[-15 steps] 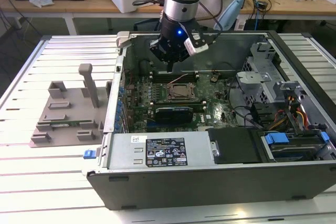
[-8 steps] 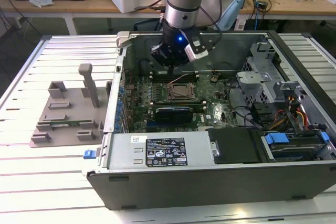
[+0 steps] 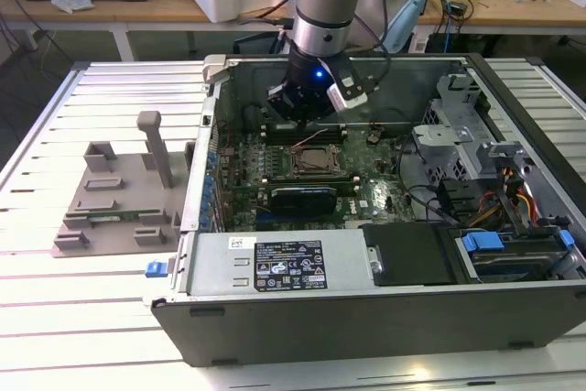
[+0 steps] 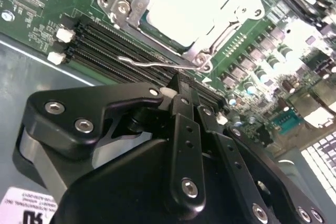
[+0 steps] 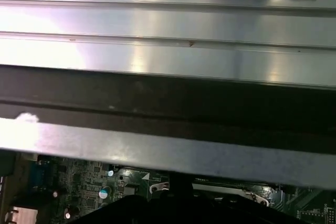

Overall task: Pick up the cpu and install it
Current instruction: 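Install the first cpu locking lever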

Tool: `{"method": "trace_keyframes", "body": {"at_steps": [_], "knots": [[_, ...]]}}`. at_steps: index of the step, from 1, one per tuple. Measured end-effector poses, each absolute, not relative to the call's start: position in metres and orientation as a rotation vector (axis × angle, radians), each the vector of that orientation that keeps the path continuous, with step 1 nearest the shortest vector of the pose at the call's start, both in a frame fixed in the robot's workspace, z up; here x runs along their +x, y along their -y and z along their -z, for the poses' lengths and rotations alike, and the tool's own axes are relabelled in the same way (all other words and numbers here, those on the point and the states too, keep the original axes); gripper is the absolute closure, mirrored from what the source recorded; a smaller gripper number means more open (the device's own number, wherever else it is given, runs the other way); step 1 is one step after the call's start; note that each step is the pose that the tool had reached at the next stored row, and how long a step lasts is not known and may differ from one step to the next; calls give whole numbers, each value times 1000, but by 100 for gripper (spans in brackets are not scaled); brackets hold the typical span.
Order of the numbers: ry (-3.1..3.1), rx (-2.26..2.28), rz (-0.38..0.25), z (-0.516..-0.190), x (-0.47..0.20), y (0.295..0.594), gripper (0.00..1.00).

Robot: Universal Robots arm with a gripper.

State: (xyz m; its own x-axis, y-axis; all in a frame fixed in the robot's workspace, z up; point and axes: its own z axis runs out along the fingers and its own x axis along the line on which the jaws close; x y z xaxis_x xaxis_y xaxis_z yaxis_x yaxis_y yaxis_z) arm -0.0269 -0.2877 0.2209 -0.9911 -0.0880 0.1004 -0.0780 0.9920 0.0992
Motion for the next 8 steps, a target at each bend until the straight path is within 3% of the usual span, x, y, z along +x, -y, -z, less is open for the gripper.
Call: {"method": "trace_keyframes", "body": {"at_steps": [8], "knots": [[3030, 128, 144, -214, -18, 287, 89]]}}
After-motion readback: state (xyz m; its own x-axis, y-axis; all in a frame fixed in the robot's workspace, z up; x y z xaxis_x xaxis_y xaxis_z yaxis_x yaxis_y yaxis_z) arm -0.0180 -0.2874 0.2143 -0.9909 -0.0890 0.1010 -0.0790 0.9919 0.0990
